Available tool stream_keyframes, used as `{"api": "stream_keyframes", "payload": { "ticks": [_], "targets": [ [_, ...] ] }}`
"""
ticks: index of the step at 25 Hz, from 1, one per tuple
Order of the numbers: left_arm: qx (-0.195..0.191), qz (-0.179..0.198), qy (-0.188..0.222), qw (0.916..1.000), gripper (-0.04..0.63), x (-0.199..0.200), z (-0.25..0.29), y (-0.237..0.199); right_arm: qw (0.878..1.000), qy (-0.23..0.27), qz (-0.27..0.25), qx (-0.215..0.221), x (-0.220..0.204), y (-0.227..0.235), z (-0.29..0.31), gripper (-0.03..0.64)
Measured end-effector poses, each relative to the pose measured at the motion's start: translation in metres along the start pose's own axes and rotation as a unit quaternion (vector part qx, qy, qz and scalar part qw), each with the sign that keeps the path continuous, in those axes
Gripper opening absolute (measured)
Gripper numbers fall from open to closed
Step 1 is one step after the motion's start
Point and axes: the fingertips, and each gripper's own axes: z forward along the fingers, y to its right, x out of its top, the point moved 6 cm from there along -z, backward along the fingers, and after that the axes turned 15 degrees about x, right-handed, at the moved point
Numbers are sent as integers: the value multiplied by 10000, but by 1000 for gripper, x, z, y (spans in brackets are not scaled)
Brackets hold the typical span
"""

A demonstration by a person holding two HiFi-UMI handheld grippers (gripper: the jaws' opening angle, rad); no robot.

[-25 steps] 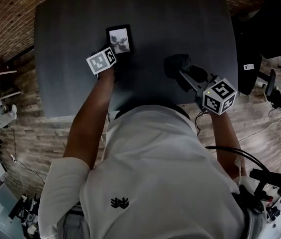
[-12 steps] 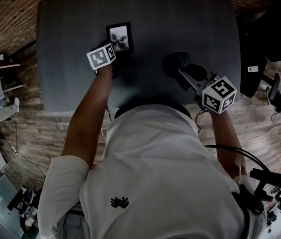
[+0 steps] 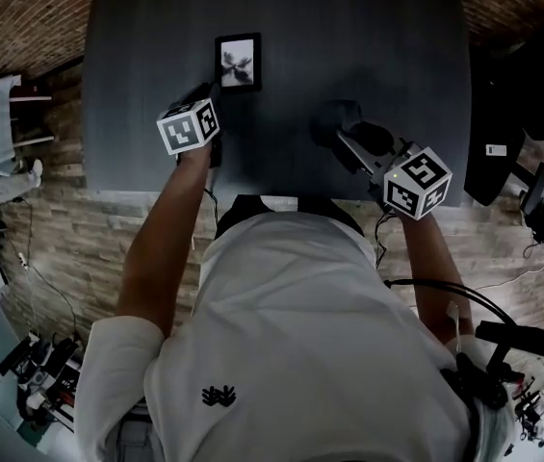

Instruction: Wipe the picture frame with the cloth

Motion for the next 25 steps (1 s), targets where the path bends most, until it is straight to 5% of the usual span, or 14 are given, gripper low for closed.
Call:
{"api": "stream_keyframes", "payload": {
  "ticks": [7,13,25],
  "targets": [
    [-776,68,239,9967,71,-27,-76,25,9994,-105,-230,247,-10,-9,-1,107],
    [-1569,289,492,9860,60,-50,-153,30,9983,-50,-537,236,-12,-54,3,106],
    [-2342,394,769,9684,57,-115,-269,-51,9966,9,-808,-170,-38,-186,54,106]
  ]
}}
